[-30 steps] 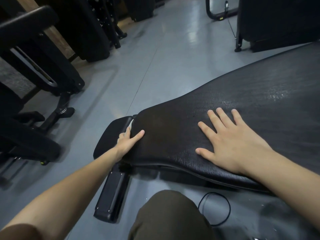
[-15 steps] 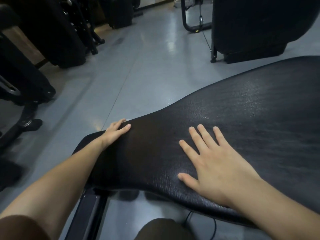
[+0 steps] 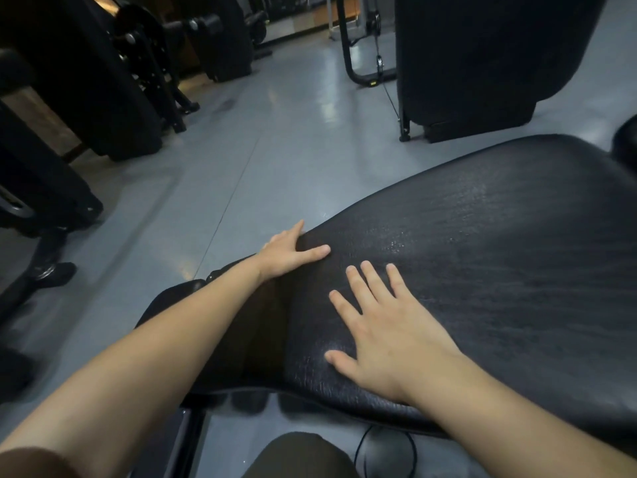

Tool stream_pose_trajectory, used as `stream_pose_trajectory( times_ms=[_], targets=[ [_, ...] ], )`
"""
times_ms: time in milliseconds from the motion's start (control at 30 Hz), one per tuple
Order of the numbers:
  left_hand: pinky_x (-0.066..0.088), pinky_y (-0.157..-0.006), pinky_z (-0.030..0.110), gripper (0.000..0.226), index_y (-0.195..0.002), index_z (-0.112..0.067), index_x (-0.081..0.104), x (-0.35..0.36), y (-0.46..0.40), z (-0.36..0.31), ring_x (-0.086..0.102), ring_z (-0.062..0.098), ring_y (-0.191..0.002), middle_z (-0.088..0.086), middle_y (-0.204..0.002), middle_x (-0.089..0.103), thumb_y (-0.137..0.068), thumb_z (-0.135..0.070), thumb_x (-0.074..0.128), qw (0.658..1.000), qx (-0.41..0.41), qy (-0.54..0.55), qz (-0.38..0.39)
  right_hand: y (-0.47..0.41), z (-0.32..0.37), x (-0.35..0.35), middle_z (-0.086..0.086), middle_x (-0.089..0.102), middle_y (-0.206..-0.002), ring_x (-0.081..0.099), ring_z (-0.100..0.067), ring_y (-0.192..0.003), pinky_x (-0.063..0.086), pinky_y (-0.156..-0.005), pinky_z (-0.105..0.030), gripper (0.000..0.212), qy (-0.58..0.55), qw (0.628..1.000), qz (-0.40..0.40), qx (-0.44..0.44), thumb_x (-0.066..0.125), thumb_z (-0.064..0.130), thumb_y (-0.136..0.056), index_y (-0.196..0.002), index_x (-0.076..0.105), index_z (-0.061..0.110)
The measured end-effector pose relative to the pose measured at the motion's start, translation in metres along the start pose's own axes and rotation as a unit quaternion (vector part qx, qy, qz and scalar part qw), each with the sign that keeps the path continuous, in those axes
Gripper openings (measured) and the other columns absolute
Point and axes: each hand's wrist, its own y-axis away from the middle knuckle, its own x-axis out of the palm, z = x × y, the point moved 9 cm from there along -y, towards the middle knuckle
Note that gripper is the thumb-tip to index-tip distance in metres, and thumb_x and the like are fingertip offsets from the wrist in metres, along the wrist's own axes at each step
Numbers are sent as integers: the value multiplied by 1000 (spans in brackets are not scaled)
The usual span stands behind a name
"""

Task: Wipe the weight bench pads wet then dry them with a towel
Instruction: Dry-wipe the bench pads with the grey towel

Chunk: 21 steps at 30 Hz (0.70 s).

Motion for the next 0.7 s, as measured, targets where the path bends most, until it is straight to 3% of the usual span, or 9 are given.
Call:
stream_pose_trajectory(
  times_ms=[67,100,200,267,400,567,700],
  targets=[
    [47,-93,23,132,-161,-28,9,-8,1,-15,57,19,-112,6,-147,47,-57,-97,52,1000,-5,18,20,-1,-1,0,-24,-14,-164,-17,-41,-151,-6,-118,-62,85,-4,1000,1,-2,14,70,-95,-160,-1,17],
    [46,-90,18,122,-161,-25,15,-15,1,-19,59,18,-109,4,-140,53,-65,-93,51,1000,-4,17,21,0,-1,1,-25,-14,-164,-17,-41,-151,-6,-118,-62,85,-6,1000,2,-3,14,70,-95,-160,-1,17],
    [30,-112,26,60,-150,-22,46,-35,-4,-11,44,18,-141,-3,-151,50,-101,-55,46,999,18,-28,-5,0,-2,1,-26,-14,-163,-17,-43,-150,-7,-118,-63,85,-5,1000,-2,-1,14,70,-96,-160,-1,16],
    [30,-114,26,44,-146,-32,51,-35,-5,0,43,12,-141,-8,-150,51,-104,-45,47,998,45,-49,-12,0,-1,2,-26,-14,-163,-18,-43,-150,-8,-117,-63,84,-5,1000,-1,-2,14,69,-96,-160,-1,16],
    [32,-109,23,41,-145,-40,49,-24,-6,15,47,5,-134,-15,-142,55,-104,-46,44,994,85,-45,-43,-1,-1,2,-27,-14,-163,-18,-43,-150,-8,-117,-64,84,-14,1000,-9,-4,17,68,-97,-160,1,15],
    [34,-115,41,77,-142,-40,46,-11,-18,29,50,11,-133,-16,-141,57,-85,-85,22,996,73,-47,-31,-1,0,3,-28,-15,-162,-19,-44,-149,-10,-116,-64,84,-23,1000,-17,-6,19,67,-97,-160,1,14],
    [37,-111,40,74,-139,-29,48,-6,-23,19,52,16,-129,-6,-138,57,-87,-77,27,997,71,-14,-21,-3,2,4,-28,-17,-162,-20,-43,-149,-11,-116,-64,85,-21,1000,-10,-9,18,67,-97,-160,0,14]
  ],
)
